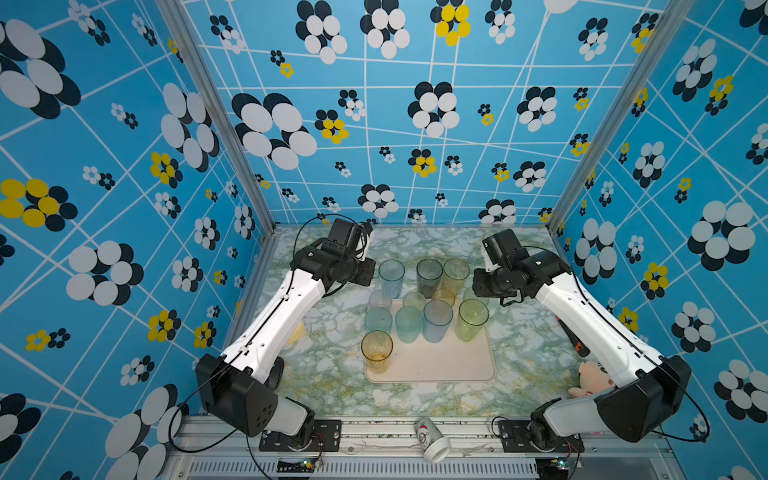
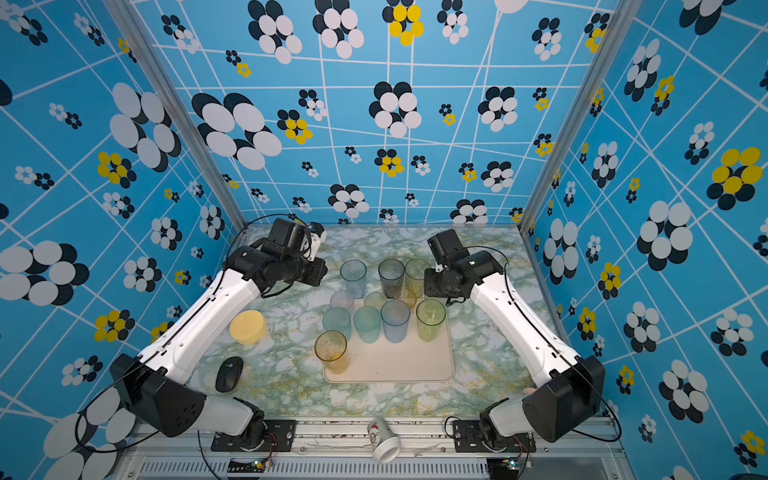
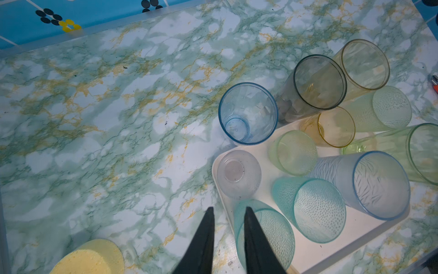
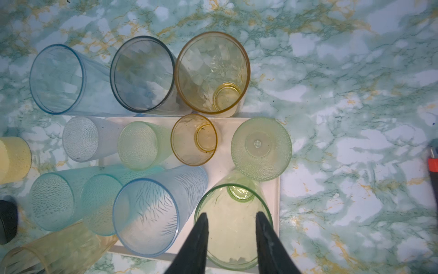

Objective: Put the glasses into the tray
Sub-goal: 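Raise the left gripper toward the far cups while the right reaches the far amber cup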

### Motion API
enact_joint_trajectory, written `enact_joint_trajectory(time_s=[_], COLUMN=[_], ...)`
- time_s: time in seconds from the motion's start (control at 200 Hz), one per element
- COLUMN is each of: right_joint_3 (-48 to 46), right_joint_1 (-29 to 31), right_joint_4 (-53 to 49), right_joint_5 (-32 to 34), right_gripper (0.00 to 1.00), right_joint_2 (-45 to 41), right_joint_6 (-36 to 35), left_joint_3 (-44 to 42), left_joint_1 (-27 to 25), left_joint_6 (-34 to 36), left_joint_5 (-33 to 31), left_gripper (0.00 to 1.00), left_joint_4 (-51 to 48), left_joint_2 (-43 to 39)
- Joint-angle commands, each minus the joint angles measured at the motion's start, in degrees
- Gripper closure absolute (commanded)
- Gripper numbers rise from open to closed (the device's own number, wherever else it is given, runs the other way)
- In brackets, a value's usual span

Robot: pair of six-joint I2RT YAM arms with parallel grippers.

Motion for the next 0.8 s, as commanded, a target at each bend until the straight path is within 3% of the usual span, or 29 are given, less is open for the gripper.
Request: enact_joint_trajectory(time_s=[0.0,0.385,0.795], right_joint_3=[2.6,11.0,16.9], right_joint_1=[-1.8,-6.0,-8.3], right_joint_4=[-0.1,-1.8,-1.1], right_joint_5=[0.2,-1.3,-4.9], right_gripper=[0.65,0.75,0.76], right_joint_2=[2.4,11.8,20.8], right_joint_6=[-1.5,-4.9,-5.7], left_joint_3=[2.5,1.6,2.0], left_joint_1=[1.0,3.9,5.0], left_joint_6=[0.5,0.2,0.8], left_joint_5=[2.5,4.3,4.9], left_gripper=[0.75,0.76,0.76], left_joint_4=[3.4,5.1,4.7], left_joint_2=[1.9,5.6,7.1])
